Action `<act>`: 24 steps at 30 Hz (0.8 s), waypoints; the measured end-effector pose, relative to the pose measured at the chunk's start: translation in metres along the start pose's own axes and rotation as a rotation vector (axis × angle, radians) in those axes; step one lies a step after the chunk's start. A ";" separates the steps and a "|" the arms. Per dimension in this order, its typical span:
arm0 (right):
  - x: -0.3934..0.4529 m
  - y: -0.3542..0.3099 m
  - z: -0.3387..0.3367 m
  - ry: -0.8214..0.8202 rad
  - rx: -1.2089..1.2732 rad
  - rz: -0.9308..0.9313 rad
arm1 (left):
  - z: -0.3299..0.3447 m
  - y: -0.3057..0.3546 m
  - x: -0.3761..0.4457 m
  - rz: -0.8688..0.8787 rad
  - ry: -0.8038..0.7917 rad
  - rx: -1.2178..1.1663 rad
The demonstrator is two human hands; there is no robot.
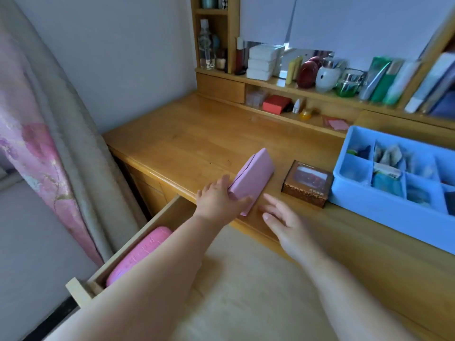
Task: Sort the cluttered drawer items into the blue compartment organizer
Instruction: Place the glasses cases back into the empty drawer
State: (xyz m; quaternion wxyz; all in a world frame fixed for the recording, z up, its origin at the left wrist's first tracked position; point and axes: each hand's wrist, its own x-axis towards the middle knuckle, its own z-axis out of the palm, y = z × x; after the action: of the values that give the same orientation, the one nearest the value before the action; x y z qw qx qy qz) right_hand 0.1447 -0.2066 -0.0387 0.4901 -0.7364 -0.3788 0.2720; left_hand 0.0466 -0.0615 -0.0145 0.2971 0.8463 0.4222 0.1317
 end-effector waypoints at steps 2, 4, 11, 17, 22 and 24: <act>-0.002 0.001 -0.006 0.006 0.069 0.007 | 0.004 0.002 -0.001 0.023 0.059 0.055; -0.004 -0.003 -0.015 0.026 0.221 0.036 | 0.004 -0.002 -0.013 0.055 0.071 -0.038; -0.028 -0.021 -0.040 -0.032 0.358 0.125 | -0.049 -0.059 -0.070 0.043 -0.359 -0.676; -0.073 -0.028 -0.044 -0.328 0.252 0.195 | -0.068 -0.068 -0.084 0.088 -0.665 -0.862; -0.119 0.005 -0.030 -0.332 0.349 0.288 | -0.045 -0.080 -0.101 0.040 -0.870 -0.950; -0.129 0.023 -0.018 -0.225 0.390 0.316 | -0.031 -0.088 -0.103 0.032 -0.647 -0.816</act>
State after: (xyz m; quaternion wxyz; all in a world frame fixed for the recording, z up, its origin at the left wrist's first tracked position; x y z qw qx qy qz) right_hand 0.0925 -0.3273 -0.0498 0.5289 -0.6432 -0.2519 0.4930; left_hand -0.0873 -0.0900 -0.0409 0.7159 0.6654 0.2102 0.0219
